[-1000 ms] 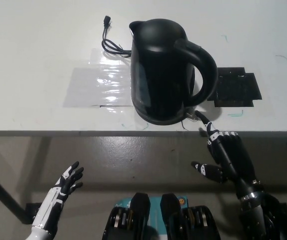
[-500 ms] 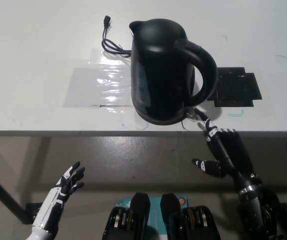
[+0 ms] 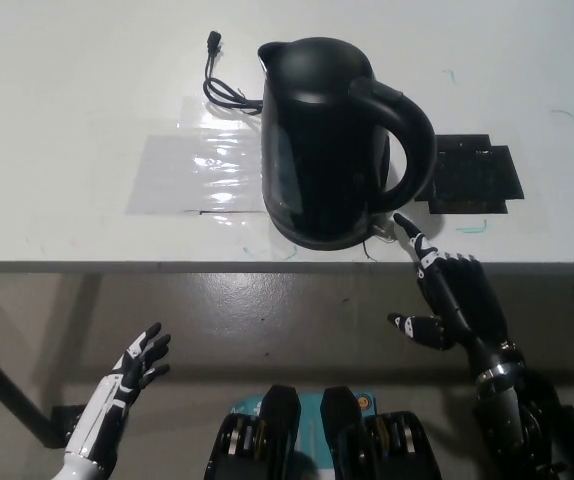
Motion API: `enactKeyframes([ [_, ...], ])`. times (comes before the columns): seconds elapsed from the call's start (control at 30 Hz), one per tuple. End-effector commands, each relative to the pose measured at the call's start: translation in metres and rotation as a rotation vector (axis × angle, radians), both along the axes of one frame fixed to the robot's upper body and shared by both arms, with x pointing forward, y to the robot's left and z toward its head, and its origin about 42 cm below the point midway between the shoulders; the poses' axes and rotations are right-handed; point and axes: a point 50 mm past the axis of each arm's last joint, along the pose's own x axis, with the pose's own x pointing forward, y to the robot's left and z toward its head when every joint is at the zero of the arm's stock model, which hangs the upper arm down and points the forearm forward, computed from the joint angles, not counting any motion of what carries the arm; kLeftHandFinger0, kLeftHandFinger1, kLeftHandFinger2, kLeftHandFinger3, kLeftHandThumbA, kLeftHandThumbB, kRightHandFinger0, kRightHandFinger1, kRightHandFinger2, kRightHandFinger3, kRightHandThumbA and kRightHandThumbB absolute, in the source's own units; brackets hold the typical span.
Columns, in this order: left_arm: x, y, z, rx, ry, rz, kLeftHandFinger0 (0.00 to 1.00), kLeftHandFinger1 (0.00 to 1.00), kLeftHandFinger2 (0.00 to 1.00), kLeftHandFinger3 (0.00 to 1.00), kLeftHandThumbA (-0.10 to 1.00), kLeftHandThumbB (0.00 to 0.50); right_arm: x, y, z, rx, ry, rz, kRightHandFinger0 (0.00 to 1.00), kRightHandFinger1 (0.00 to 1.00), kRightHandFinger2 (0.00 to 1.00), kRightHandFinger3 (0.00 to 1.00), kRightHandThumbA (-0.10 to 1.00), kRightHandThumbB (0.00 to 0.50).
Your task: A kettle is kept at the center of the table close to the robot and the robot uses its right index finger to press downwards on the transparent start boiling button
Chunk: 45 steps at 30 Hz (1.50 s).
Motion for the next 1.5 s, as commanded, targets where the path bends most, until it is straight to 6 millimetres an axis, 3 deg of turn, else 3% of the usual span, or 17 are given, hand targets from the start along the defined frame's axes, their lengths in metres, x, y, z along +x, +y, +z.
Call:
enactKeyframes([
  [0.0, 0.004, -0.002, 0.011, -0.008, -0.066, -0.020, 0.97, 1.00, 1.00, 1.00, 1.00, 0.245, 0.015, -0.002, 0.018, 0.018, -0.050, -0.017, 0.00, 0.00, 0.00, 1.00, 1.00, 0.388],
  [0.43, 0.005, -0.001, 0.013, -0.006, -0.069, -0.021, 0.96, 1.00, 1.00, 1.00, 1.00, 0.229, 0.019, 0.006, 0.011, -0.005, -0.029, -0.004, 0.00, 0.00, 0.00, 1.00, 1.00, 0.402],
  [0.67, 0.006, -0.002, 0.014, 0.000, -0.067, -0.021, 0.97, 1.00, 1.00, 1.00, 1.00, 0.265, 0.023, 0.010, 0.012, -0.024, -0.031, 0.000, 0.00, 0.00, 0.00, 1.00, 1.00, 0.390],
  [0.8, 0.006, -0.001, 0.015, -0.004, -0.068, -0.021, 0.97, 1.00, 1.00, 1.00, 1.00, 0.255, 0.025, 0.012, 0.012, -0.024, -0.021, -0.001, 0.00, 0.00, 0.00, 1.00, 1.00, 0.393],
  [1.0, 0.007, -0.001, 0.015, 0.001, -0.075, -0.026, 0.97, 1.00, 1.00, 1.00, 1.00, 0.278, 0.028, 0.012, 0.009, -0.050, -0.006, -0.015, 0.00, 0.00, 0.00, 1.00, 1.00, 0.371],
  [1.47, 0.009, 0.000, 0.015, -0.003, -0.082, -0.027, 0.96, 1.00, 1.00, 1.00, 1.00, 0.309, 0.030, 0.004, -0.012, -0.102, 0.054, -0.060, 0.00, 0.00, 0.00, 1.00, 1.00, 0.342],
])
